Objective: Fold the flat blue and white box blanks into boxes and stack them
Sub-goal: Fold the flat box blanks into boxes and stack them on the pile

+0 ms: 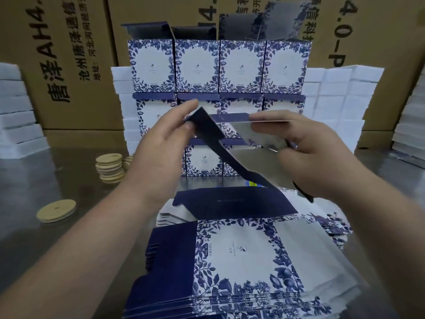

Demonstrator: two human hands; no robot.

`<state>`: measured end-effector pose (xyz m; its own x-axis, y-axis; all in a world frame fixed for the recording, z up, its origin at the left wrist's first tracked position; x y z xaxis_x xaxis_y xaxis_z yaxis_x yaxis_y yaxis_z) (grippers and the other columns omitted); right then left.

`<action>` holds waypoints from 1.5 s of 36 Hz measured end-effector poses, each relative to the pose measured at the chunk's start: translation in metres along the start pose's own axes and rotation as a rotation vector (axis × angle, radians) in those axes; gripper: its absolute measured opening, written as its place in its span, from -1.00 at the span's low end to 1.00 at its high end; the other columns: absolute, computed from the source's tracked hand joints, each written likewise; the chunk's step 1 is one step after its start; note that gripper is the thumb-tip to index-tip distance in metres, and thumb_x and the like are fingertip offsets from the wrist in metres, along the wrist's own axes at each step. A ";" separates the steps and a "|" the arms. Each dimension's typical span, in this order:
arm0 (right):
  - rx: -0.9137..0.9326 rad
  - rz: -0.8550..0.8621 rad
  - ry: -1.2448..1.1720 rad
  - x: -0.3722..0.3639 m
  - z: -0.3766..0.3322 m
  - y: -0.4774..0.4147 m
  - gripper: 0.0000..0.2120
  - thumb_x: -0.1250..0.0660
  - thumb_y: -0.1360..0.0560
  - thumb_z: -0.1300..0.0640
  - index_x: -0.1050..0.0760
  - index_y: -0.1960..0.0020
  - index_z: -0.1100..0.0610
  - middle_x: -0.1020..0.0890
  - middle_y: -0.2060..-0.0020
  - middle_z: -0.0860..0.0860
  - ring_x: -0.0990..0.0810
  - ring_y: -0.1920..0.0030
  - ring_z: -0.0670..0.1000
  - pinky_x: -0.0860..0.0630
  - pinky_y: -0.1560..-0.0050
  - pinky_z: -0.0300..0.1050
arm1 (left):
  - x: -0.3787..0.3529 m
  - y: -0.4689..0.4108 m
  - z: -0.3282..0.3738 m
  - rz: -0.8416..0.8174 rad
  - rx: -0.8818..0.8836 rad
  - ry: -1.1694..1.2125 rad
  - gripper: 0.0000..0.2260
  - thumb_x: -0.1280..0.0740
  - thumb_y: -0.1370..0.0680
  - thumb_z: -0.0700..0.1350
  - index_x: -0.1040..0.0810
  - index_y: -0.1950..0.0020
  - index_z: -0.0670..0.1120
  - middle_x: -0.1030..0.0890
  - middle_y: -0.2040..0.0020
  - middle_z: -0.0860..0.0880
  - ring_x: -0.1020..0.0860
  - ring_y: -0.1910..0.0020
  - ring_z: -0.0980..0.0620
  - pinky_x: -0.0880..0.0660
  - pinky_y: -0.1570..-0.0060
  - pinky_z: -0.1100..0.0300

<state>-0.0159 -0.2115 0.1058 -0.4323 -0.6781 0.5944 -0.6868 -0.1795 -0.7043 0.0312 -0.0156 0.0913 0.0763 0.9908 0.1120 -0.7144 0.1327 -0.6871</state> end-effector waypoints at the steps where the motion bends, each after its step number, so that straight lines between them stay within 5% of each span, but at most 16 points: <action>1: -0.016 -0.015 0.025 0.000 0.001 0.001 -0.39 -0.05 -0.39 0.45 -0.51 -0.02 -0.23 -0.40 0.00 -0.57 -0.48 0.04 -0.42 -0.47 0.23 -0.47 | 0.001 -0.001 -0.001 -0.009 0.013 0.025 -0.76 -0.13 -0.55 0.00 -0.48 -0.14 0.25 -0.51 -0.14 0.32 -0.43 -0.13 0.46 -0.33 -0.06 0.59; 3: -0.065 -0.040 0.027 0.003 0.003 0.002 -0.41 -0.03 -0.41 0.41 -0.51 0.13 -0.29 -0.46 -0.05 -0.48 -0.56 0.24 -0.22 -0.49 0.57 -0.18 | 0.002 -0.003 -0.001 -0.041 0.021 0.038 -0.71 -0.10 -0.46 0.03 -0.47 -0.10 0.28 -0.52 -0.18 0.29 -0.42 -0.18 0.43 -0.32 -0.10 0.57; 5: -0.048 -0.059 0.053 0.005 0.002 0.002 -0.42 -0.05 -0.41 0.43 -0.51 0.24 -0.26 -0.48 -0.03 -0.43 -0.52 0.35 -0.31 -0.35 0.66 -0.37 | 0.001 -0.003 -0.003 -0.081 0.004 -0.025 -0.70 -0.15 -0.43 0.02 -0.46 -0.09 0.30 -0.50 -0.17 0.31 -0.40 -0.17 0.46 -0.31 -0.09 0.58; 11: -0.058 -0.001 0.115 0.003 0.003 -0.003 -0.45 -0.15 -0.40 0.45 -0.49 0.23 -0.25 -0.44 0.04 -0.48 -0.45 0.13 -0.38 -0.32 0.33 -0.50 | -0.010 0.010 -0.008 -0.219 -0.081 -0.048 -0.66 -0.21 -0.31 -0.22 -0.49 0.16 0.25 -0.54 -0.16 0.30 -0.43 -0.23 0.31 -0.32 -0.19 0.17; 16: -0.029 0.001 0.136 0.003 0.001 -0.003 -0.43 -0.13 -0.37 0.45 -0.50 0.16 -0.25 -0.39 -0.03 -0.49 -0.41 -0.08 -0.35 -0.37 0.05 -0.44 | -0.009 0.013 -0.005 -0.350 -0.114 -0.036 -0.71 -0.19 -0.28 -0.27 -0.60 0.38 0.08 -0.53 -0.18 0.25 -0.43 -0.22 0.34 -0.32 -0.13 0.46; 18: -0.032 0.022 0.134 0.005 0.000 -0.001 -0.46 -0.13 -0.37 0.45 -0.55 0.13 -0.20 -0.41 -0.11 -0.42 -0.46 -0.08 -0.25 -0.42 0.04 -0.31 | -0.008 0.013 -0.005 -0.445 -0.133 -0.040 -0.75 -0.20 -0.32 -0.18 -0.67 0.24 0.03 -0.50 -0.26 0.21 -0.40 -0.27 0.31 -0.27 -0.15 0.52; 21: -0.065 0.023 0.130 0.008 0.000 0.001 -0.48 -0.13 -0.38 0.43 -0.62 0.06 -0.14 -0.46 -0.21 -0.31 -0.59 0.07 -0.02 -0.40 0.34 -0.26 | -0.008 0.012 -0.010 -0.546 -0.256 -0.144 -0.59 -0.08 -0.46 -0.03 -0.68 -0.05 -0.06 -0.38 -0.42 -0.01 -0.32 -0.40 0.14 -0.21 -0.33 0.33; 25: -0.040 0.013 0.088 0.012 -0.005 0.001 -0.43 -0.12 -0.37 0.50 -0.53 0.18 -0.20 -0.47 -0.11 -0.32 -0.44 0.25 -0.54 -0.32 0.44 -0.40 | -0.007 0.008 -0.024 -0.634 -0.337 -0.217 -0.53 0.00 -0.60 0.14 -0.42 -0.38 -0.06 -0.22 -0.51 -0.03 -0.21 -0.48 0.02 -0.14 -0.44 -0.04; 27: -0.051 0.014 0.052 0.013 -0.005 0.001 -0.42 -0.13 -0.37 0.52 -0.50 0.24 -0.20 -0.44 -0.04 -0.37 -0.39 0.32 -0.58 -0.29 0.46 -0.46 | -0.015 0.002 -0.031 -0.662 -0.330 -0.311 -0.60 -0.03 -0.62 0.01 -0.31 -0.43 -0.05 -0.19 -0.52 -0.02 -0.17 -0.49 0.01 -0.14 -0.42 -0.14; 30: -0.068 0.025 0.087 0.012 -0.003 -0.001 -0.44 -0.16 -0.41 0.44 -0.48 0.25 -0.27 -0.60 -0.04 -0.24 -0.53 0.16 -0.42 -0.39 0.36 -0.37 | -0.022 -0.004 -0.037 -0.571 -0.135 -0.318 -0.63 -0.07 -0.65 -0.23 -0.31 -0.37 0.14 -0.33 -0.37 0.27 -0.27 -0.38 0.32 -0.11 -0.46 0.02; 35: -0.090 0.222 0.033 0.013 -0.004 -0.004 -0.62 -0.27 -0.48 0.23 -0.50 0.23 -0.29 -0.59 0.07 -0.34 -0.55 0.07 -0.30 -0.46 0.03 -0.40 | -0.011 0.014 -0.023 -0.524 -0.320 -0.436 -0.65 0.03 -0.56 0.10 -0.16 -0.34 0.32 -0.24 -0.35 0.43 -0.22 -0.36 0.43 -0.13 -0.30 0.49; 37: -0.071 0.405 -0.052 0.022 -0.004 -0.003 -0.74 -0.26 -0.46 0.14 -0.54 0.21 -0.23 -0.62 0.17 -0.39 -0.58 0.10 -0.27 -0.51 0.07 -0.33 | -0.011 0.012 -0.018 -0.452 -0.329 -0.406 -0.71 0.01 -0.56 0.09 -0.28 -0.21 0.42 -0.37 -0.16 0.56 -0.34 -0.20 0.51 -0.23 -0.13 0.56; 42: -0.030 0.734 -0.253 0.038 0.004 -0.002 -0.83 -0.21 -0.44 0.10 -0.54 0.16 -0.12 -0.59 0.36 -0.34 -0.53 0.21 -0.31 -0.39 0.13 -0.43 | -0.007 0.011 -0.014 -0.185 -0.256 -0.407 -0.65 -0.02 -0.59 0.01 -0.42 0.25 0.40 -0.47 0.33 0.42 -0.41 0.33 0.42 -0.27 0.33 0.49; 48: -0.249 0.545 -0.318 0.015 0.018 -0.005 -0.81 -0.23 -0.40 0.08 -0.56 0.34 -0.07 -0.61 0.34 -0.21 -0.54 0.24 -0.30 -0.41 0.23 -0.48 | -0.007 0.010 -0.018 0.035 -0.123 -0.367 -0.66 -0.05 -0.61 0.06 -0.22 0.36 0.03 -0.28 0.46 0.10 -0.30 0.47 0.24 -0.21 0.43 0.35; 51: -0.277 0.391 -0.255 0.000 0.017 -0.004 -0.75 -0.21 -0.48 0.06 -0.59 0.31 -0.04 -0.63 0.22 -0.35 -0.52 0.11 -0.40 -0.36 0.13 -0.53 | -0.004 0.006 -0.018 0.050 -0.104 -0.359 -0.66 -0.06 -0.62 -0.02 -0.22 0.37 0.01 -0.30 0.46 0.09 -0.32 0.48 0.25 -0.23 0.44 0.39; 54: -0.285 0.239 -0.176 -0.012 0.018 -0.003 -0.54 -0.09 -0.46 -0.14 -0.57 0.06 0.20 -0.61 -0.13 -0.12 -0.46 -0.19 -0.24 -0.34 -0.21 -0.23 | -0.007 0.008 -0.014 0.016 -0.118 -0.370 -0.67 -0.07 -0.64 -0.06 -0.30 0.34 0.01 -0.46 0.43 0.25 -0.39 0.41 0.35 -0.27 0.37 0.53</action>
<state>0.0015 -0.2155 0.0941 -0.5092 -0.7930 0.3344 -0.7244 0.1851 -0.6641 0.0345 -0.0213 0.0748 -0.2060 0.9186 0.3373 -0.6272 0.1407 -0.7661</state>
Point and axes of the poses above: each hand's wrist, its own y-axis away from the middle knuckle, its own x-axis out of the back of the hand, z = x × y, the point moved 2 cm from there along -y, towards the middle knuckle
